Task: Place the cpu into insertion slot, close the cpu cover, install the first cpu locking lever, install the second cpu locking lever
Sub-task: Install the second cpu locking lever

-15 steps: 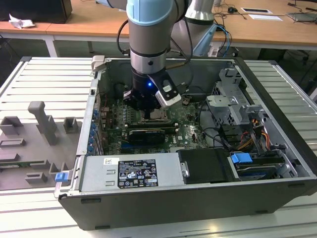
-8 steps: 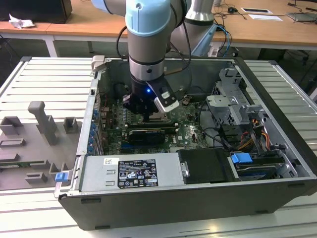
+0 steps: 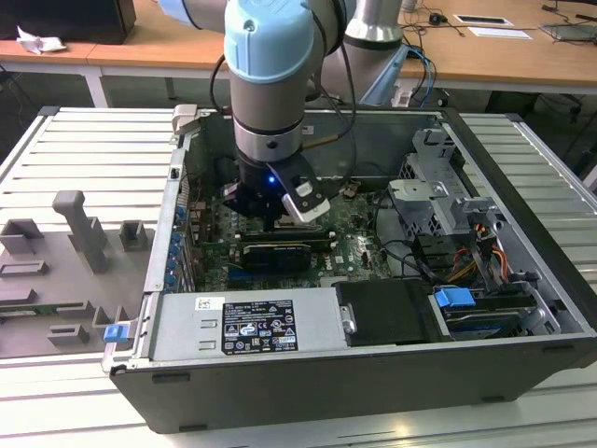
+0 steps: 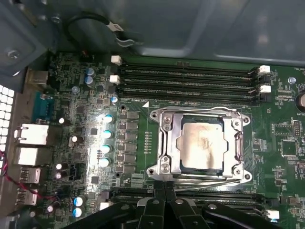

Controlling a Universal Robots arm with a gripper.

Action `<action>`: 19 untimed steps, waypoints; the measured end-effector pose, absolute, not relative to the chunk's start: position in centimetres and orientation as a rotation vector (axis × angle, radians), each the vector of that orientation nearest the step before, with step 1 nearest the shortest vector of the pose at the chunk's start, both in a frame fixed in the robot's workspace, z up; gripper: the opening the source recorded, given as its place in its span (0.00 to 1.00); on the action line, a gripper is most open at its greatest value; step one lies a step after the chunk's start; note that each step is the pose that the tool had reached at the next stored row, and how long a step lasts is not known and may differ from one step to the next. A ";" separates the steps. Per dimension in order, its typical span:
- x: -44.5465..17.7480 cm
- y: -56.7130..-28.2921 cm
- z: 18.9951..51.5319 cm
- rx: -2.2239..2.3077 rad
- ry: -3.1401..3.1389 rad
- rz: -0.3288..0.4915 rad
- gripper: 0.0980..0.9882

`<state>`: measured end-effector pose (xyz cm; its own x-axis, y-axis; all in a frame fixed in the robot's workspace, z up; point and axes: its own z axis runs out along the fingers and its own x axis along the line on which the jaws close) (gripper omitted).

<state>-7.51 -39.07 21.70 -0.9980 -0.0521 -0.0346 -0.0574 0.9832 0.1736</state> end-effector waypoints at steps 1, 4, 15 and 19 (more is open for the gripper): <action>-7.5 -39.1 21.7 -0.085 3.098 0.277 0.01; -7.7 -39.2 21.5 -0.085 3.095 0.295 0.01; -7.8 -40.0 20.6 -0.084 3.086 0.357 0.01; -7.9 -40.0 20.4 -0.085 3.084 0.372 0.01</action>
<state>-7.88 -40.03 20.37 -0.9979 -0.0502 -0.0406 -0.0584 0.9698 0.2367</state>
